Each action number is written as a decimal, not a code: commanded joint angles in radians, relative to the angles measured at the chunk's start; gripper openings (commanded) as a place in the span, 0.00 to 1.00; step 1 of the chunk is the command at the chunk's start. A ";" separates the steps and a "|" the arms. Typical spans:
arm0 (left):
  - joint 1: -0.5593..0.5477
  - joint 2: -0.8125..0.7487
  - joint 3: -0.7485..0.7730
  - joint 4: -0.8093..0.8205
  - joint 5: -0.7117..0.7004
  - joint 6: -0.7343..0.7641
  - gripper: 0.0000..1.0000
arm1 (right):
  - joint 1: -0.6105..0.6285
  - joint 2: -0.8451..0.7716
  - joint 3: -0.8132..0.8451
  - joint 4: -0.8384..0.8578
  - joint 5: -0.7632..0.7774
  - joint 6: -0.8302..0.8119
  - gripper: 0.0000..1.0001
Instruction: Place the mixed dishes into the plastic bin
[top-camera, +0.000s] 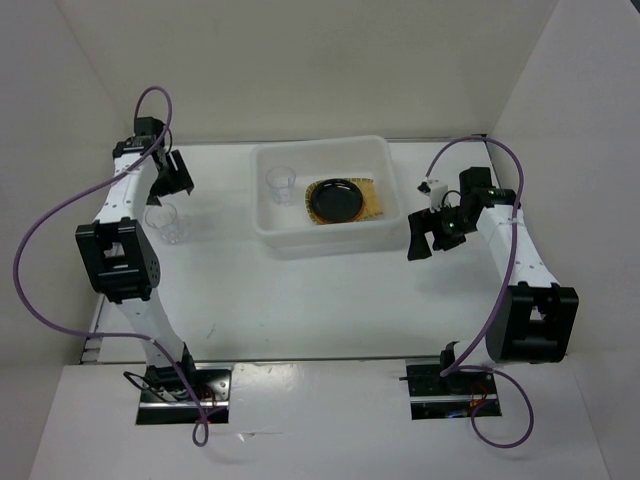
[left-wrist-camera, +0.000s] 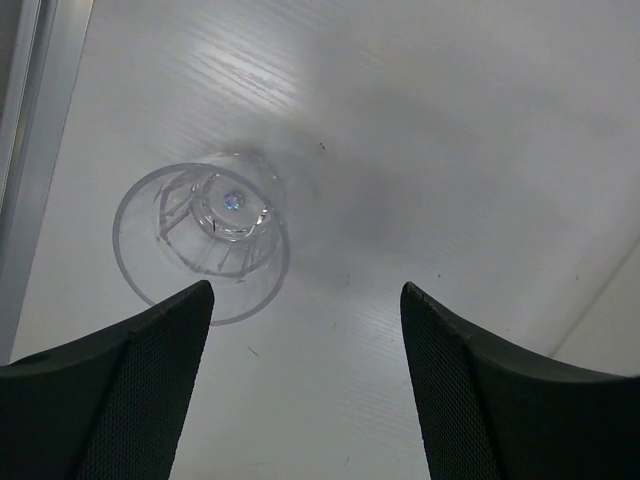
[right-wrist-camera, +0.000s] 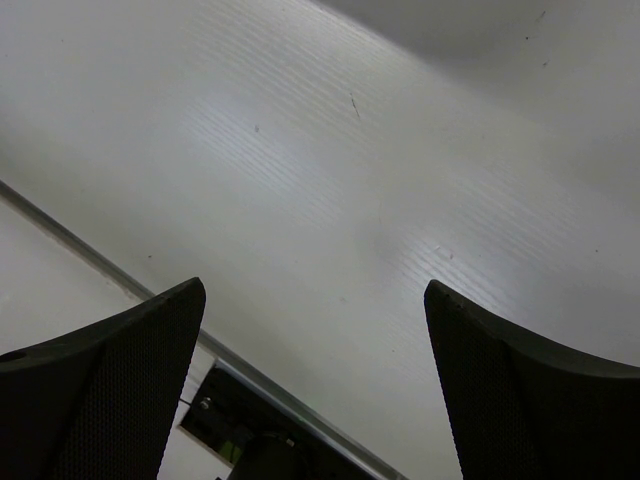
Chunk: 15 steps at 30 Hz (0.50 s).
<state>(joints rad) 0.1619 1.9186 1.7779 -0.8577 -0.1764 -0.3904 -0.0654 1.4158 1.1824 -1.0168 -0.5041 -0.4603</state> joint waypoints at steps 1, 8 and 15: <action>0.027 -0.040 -0.023 0.065 0.028 0.038 0.82 | 0.004 0.003 -0.007 0.026 0.001 0.018 0.94; 0.056 -0.020 -0.139 0.155 0.095 0.073 0.82 | 0.004 0.003 -0.007 0.026 0.019 0.018 0.94; 0.056 0.052 -0.161 0.198 0.141 0.082 0.76 | 0.004 0.012 -0.007 0.026 0.019 0.028 0.94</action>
<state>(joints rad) 0.2195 1.9335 1.6272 -0.7097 -0.0780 -0.3367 -0.0654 1.4185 1.1824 -1.0168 -0.4858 -0.4427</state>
